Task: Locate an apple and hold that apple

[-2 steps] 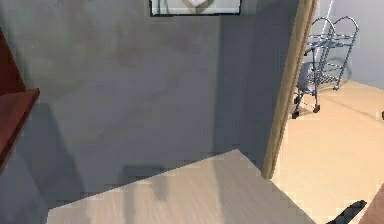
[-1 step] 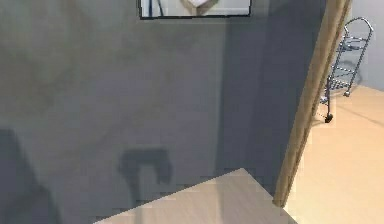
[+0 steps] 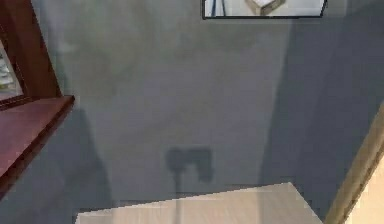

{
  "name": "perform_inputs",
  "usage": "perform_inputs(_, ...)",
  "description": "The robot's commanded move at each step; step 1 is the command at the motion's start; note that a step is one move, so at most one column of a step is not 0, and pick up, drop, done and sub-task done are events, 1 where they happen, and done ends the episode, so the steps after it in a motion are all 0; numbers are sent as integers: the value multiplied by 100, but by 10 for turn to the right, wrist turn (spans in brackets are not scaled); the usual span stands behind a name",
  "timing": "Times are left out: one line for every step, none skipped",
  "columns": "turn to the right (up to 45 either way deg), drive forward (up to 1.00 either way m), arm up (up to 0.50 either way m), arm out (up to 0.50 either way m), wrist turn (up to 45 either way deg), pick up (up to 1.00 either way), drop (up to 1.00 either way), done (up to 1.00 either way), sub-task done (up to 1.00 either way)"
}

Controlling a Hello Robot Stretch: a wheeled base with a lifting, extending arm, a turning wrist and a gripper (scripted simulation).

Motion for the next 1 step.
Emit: perform_inputs(0, 15, 0, 0, 0, 0, 0, 0, 0)
